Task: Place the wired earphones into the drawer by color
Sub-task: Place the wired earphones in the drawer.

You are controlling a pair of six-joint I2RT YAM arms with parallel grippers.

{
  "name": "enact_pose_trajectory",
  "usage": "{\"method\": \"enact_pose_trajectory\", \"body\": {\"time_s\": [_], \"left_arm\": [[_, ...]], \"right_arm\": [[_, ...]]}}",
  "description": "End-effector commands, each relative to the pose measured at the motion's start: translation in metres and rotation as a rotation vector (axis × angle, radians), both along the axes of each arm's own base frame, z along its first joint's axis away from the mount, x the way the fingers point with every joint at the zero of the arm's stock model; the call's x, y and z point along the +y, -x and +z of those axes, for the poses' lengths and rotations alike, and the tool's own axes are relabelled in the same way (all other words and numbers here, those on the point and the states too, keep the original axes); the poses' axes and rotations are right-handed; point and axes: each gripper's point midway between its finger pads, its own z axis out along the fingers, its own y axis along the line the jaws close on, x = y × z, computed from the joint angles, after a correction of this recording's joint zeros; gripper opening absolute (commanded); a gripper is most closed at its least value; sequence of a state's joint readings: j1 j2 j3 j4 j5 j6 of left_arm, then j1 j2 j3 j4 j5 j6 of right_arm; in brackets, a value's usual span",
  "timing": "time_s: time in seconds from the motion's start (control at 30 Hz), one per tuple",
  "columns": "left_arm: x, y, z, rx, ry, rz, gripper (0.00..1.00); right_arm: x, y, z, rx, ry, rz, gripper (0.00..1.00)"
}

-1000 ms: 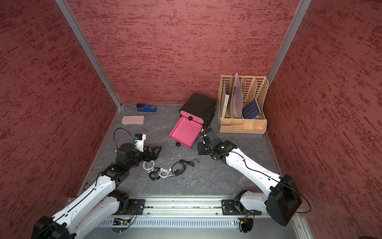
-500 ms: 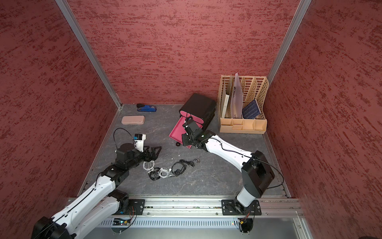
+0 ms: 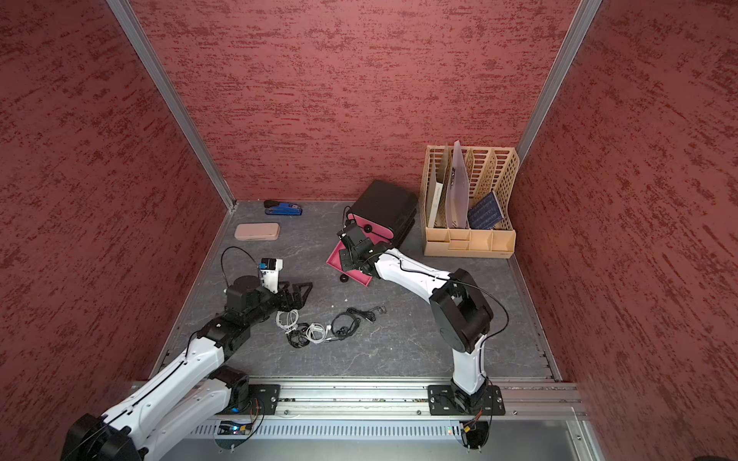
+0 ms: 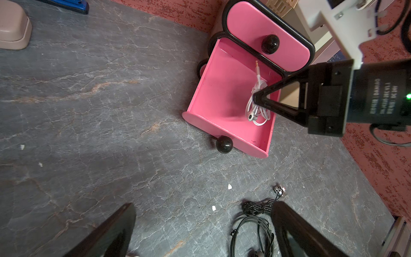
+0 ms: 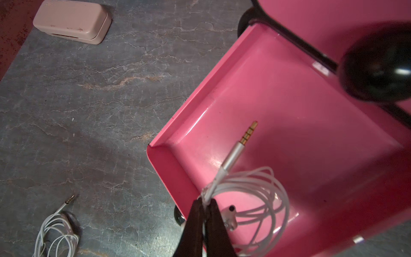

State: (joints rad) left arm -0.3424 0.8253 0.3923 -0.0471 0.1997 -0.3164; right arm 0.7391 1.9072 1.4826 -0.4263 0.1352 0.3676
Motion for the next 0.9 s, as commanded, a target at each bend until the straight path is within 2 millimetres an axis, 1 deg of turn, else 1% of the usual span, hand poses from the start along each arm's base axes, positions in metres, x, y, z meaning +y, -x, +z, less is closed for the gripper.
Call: {"method": "enact_pose_trajectory", "body": {"time_s": [0.0, 0.17, 0.2, 0.3, 0.33, 0.4, 0.53, 0.67, 0.8, 0.87], "left_arm": [[0.001, -0.001, -0.001, -0.017, -0.011, 0.000, 1.00], [0.001, -0.001, -0.001, -0.016, -0.011, -0.001, 1.00], [0.001, -0.001, -0.001, -0.017, -0.011, 0.000, 1.00], [0.001, -0.001, -0.001, -0.016, -0.013, 0.000, 1.00], [0.001, -0.001, -0.001, -0.016, -0.014, -0.003, 1.00], [0.001, -0.001, -0.001, -0.015, -0.014, 0.000, 1.00], [0.001, 0.000, -0.001, -0.014, -0.017, -0.001, 1.00], [0.001, 0.002, 0.001, -0.013, -0.016, -0.009, 1.00], [-0.001, 0.003, 0.005, -0.003, -0.008, -0.019, 1.00], [-0.005, 0.006, 0.005, 0.023, -0.001, -0.037, 1.00]], "right_arm": [[0.010, -0.013, 0.011, -0.051, -0.013, -0.007, 0.07], [0.014, -0.016, 0.005, -0.043, -0.010, -0.004, 0.10], [0.014, -0.016, 0.006, -0.042, -0.011, -0.005, 0.14], [0.014, -0.015, 0.010, -0.043, -0.021, -0.005, 0.39], [0.014, -0.014, 0.012, -0.043, -0.025, -0.002, 0.44], [0.014, -0.011, 0.019, -0.045, -0.035, 0.004, 0.49], [0.006, -0.001, 0.031, -0.052, -0.044, 0.010, 0.53], [-0.010, 0.014, 0.046, -0.063, -0.043, 0.015, 0.56], [-0.036, 0.031, 0.058, -0.076, -0.025, 0.006, 0.58], [-0.050, 0.040, 0.061, -0.081, -0.009, -0.001, 0.59]]}}
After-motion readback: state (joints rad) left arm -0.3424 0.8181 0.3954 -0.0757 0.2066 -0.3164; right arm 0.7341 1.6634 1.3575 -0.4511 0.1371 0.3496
